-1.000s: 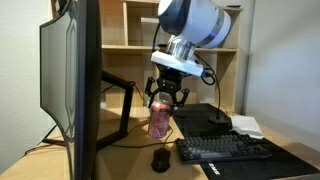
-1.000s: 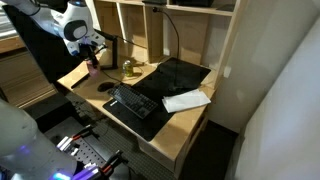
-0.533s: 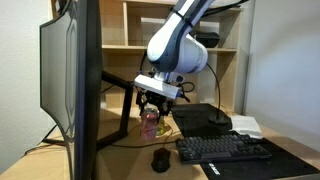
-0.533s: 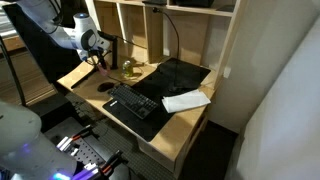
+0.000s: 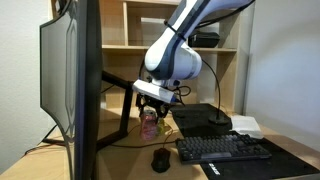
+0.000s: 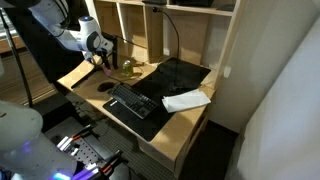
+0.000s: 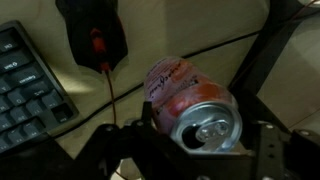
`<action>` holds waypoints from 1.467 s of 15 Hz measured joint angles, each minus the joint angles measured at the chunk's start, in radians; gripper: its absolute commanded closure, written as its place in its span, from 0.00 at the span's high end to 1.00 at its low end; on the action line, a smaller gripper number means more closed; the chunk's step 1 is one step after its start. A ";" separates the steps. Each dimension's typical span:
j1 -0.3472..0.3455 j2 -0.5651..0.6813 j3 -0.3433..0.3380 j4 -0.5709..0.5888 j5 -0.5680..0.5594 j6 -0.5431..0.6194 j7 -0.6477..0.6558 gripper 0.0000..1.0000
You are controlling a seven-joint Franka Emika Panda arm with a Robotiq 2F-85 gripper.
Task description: Place the pink soda can next to the yellow one
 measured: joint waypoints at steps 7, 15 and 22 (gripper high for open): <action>0.082 0.145 -0.086 0.126 0.001 0.091 0.020 0.52; 0.172 0.280 -0.194 0.303 0.001 0.059 0.070 0.52; 0.191 0.291 -0.219 0.373 0.000 -0.102 0.102 1.00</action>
